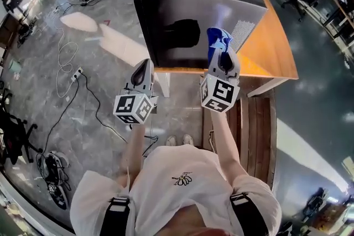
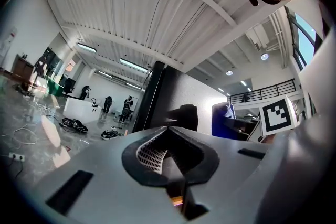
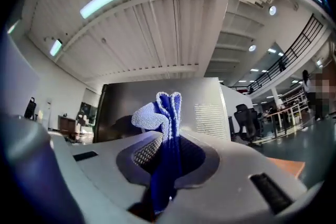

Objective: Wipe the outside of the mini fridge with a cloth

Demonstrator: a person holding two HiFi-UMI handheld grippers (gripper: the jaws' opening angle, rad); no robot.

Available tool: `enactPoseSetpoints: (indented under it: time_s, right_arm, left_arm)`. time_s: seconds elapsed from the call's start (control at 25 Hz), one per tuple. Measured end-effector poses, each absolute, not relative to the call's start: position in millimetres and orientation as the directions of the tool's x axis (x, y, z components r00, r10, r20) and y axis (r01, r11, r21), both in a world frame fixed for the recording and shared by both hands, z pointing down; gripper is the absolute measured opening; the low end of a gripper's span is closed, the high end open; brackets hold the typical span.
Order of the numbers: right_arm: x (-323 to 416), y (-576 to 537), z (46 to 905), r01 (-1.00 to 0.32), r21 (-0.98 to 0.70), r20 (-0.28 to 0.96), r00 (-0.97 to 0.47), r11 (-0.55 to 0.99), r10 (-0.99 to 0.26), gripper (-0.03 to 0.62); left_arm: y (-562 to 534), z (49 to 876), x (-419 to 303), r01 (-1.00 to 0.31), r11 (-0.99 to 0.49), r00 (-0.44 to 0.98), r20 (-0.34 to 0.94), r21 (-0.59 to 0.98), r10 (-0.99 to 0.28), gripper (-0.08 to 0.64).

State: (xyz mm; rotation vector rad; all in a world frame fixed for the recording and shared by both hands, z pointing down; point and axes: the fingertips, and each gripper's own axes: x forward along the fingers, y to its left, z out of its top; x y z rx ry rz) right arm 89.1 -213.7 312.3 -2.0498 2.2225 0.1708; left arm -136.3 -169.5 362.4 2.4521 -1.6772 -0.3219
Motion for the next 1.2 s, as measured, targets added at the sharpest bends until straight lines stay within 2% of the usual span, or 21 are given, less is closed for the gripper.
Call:
enactPoseSetpoints:
  time_s: [0.28, 0.6, 0.88, 1.2]
  right_arm:
    - [-43.3, -220.1, 315.9, -0.953, 0.058, -0.157, -0.304, 0.299, -0.940, 0.061]
    - [-139.8, -252.4, 337.4, -0.912, 0.118, -0.109, -0.406, 0.394, -0.907, 0.061]
    - [-162.0, -263.6, 344.1, -0.906, 0.137, -0.105, -0.415, 0.400, -0.904, 0.061]
    - [-128.7, -264.4, 343.9, -0.924, 0.144, -0.119, -0.371, 0.354, -0.921, 0.062]
  left_arm:
    - [-162.4, 360.5, -164.3, -0.916, -0.320, 0.302, -0.111, 0.243, -0.947, 0.005]
    - [-141.2, 367.2, -222.3, -0.946, -0.208, 0.190, -0.093, 0.247, -0.977, 0.005]
    - [-130.5, 375.9, -255.5, -0.958, -0.131, 0.116, -0.073, 0.256, -0.991, 0.005]
    - [-139.3, 382.9, -234.5, -0.951, -0.177, 0.166, -0.064, 0.254, -0.984, 0.005]
